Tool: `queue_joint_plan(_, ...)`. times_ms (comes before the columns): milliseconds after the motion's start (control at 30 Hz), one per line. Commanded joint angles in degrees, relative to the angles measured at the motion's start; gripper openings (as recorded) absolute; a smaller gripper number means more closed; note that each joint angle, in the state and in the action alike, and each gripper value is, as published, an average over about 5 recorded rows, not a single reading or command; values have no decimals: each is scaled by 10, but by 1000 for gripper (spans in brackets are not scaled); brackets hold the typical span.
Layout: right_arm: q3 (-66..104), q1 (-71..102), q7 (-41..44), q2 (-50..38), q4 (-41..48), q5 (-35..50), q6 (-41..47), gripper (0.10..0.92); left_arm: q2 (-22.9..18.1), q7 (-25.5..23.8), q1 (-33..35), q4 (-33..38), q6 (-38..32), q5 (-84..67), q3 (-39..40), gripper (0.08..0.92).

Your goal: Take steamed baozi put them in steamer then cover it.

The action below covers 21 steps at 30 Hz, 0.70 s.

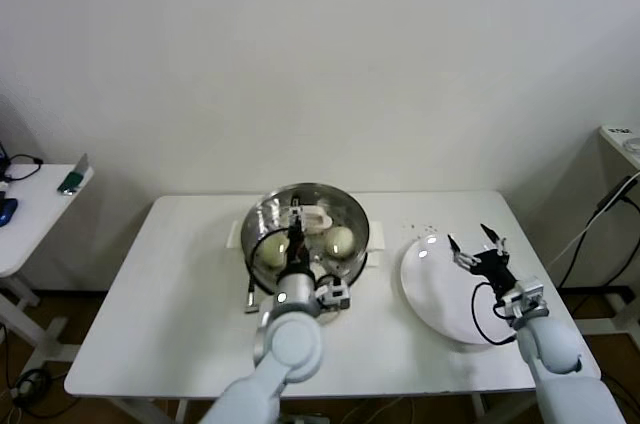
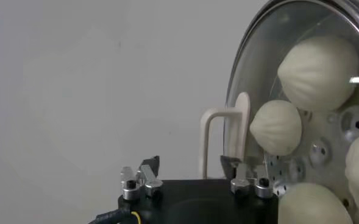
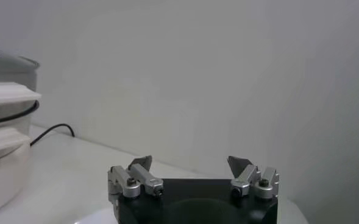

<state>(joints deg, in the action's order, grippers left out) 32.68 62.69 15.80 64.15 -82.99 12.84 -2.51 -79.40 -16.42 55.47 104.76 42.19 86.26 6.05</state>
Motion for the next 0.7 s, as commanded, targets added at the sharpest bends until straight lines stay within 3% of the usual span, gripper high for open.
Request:
queue_joint_plan(33, 3, -4, -7, 1, -4, 3, 38, 823, 57, -6, 51, 120, 28, -76, -9, 710)
queue_joint_plan(167, 3, -5, -9, 0, -7, 3, 41, 823, 85, 20, 88, 168, 25, -123, -28, 803)
queue_joint_plan(333, 3, -3, -8, -2, -12, 2, 39, 823, 120, 122, 139, 215, -31, -229, -106, 822)
queue_joint_plan(533, 9, 7, -5, -2, -21, 1, 33, 823, 139, 282, 209, 227, -179, -493, -255, 823)
queue_joint_plan(600, 12, 10, -4, -2, -26, 1, 31, 823, 129, 305, 249, 227, -238, -587, -318, 823)
queue_joint_plan(700, 16, 17, -2, 0, -35, 2, 25, 823, 104, 299, 309, 225, -318, -708, -404, 823)
